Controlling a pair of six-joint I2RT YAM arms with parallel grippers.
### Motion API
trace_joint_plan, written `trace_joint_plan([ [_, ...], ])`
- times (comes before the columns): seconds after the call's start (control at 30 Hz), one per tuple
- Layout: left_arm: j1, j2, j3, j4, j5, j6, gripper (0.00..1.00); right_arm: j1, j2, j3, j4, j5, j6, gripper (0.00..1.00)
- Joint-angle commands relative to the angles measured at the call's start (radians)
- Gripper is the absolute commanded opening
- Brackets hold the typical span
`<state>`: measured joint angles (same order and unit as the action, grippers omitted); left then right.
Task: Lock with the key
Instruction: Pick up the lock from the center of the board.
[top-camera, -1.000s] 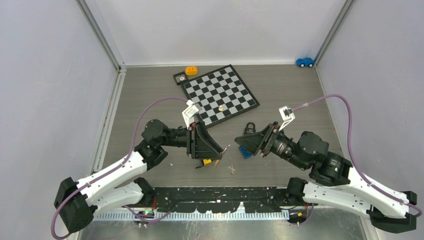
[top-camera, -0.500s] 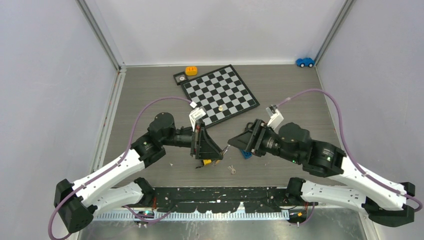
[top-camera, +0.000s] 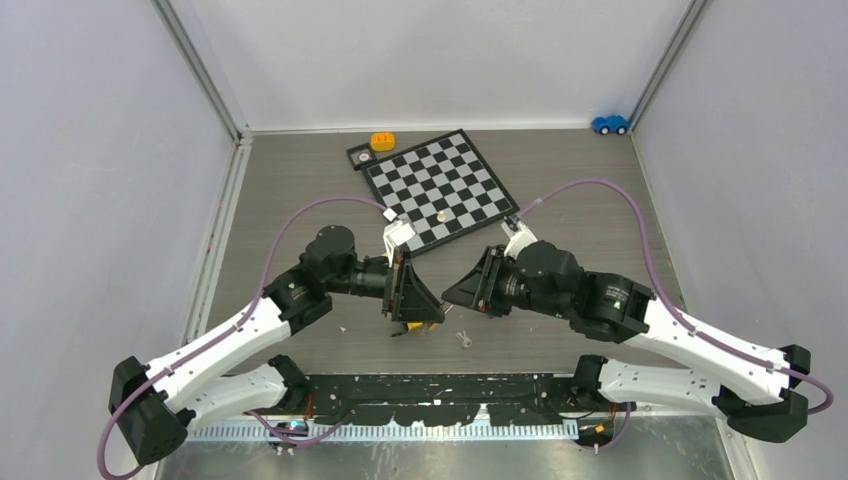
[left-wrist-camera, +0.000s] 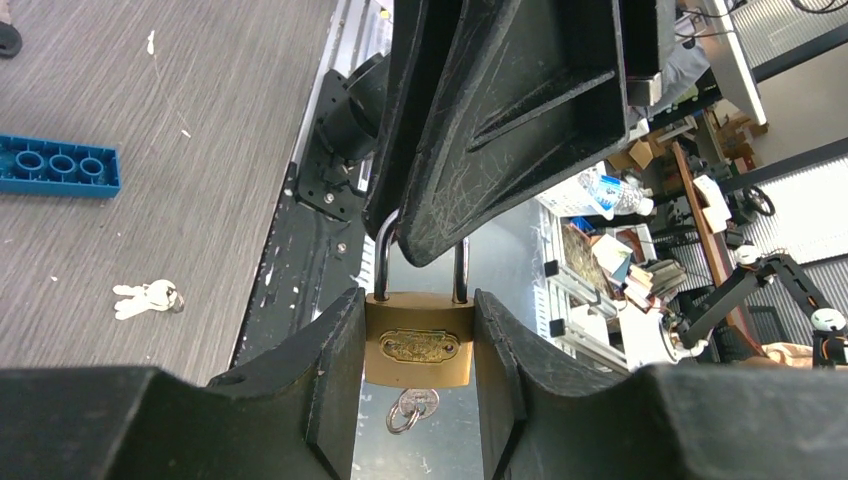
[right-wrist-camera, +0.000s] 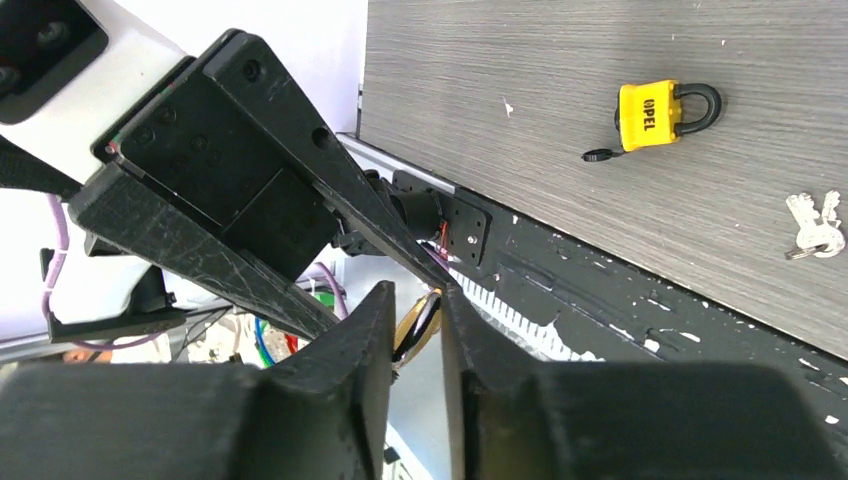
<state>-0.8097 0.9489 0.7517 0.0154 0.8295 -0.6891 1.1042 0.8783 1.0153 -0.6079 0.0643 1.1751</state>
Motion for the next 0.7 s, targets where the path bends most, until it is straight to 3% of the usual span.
trace_joint_plan([
  [0.0,-0.002,0.002,0.048,0.003,0.003,0.034,0.00,-0.001,0.014,0.014,0.022,-0.007,-0.023,0.22],
  [0.27,-0.002,0.000,0.044,-0.001,-0.010,0.051,0.00,-0.002,-0.115,-0.094,0.219,0.009,-0.149,0.01],
  [0.43,-0.003,0.004,0.042,0.006,-0.010,0.047,0.00,-0.001,-0.258,-0.217,0.364,0.054,-0.160,0.00],
  [0.47,-0.002,0.002,0.040,0.008,-0.010,0.044,0.05,-0.001,-0.275,-0.227,0.367,0.062,-0.160,0.00],
  [0.5,-0.002,0.001,0.039,0.014,-0.009,0.041,0.18,-0.002,-0.287,-0.229,0.356,0.076,-0.156,0.00],
  [0.6,-0.002,-0.005,0.023,0.052,-0.010,0.015,0.66,-0.001,-0.305,-0.218,0.292,0.136,-0.141,0.00],
  [0.67,-0.002,-0.008,0.012,0.087,-0.011,-0.006,0.77,-0.001,-0.306,-0.211,0.268,0.165,-0.126,0.00],
])
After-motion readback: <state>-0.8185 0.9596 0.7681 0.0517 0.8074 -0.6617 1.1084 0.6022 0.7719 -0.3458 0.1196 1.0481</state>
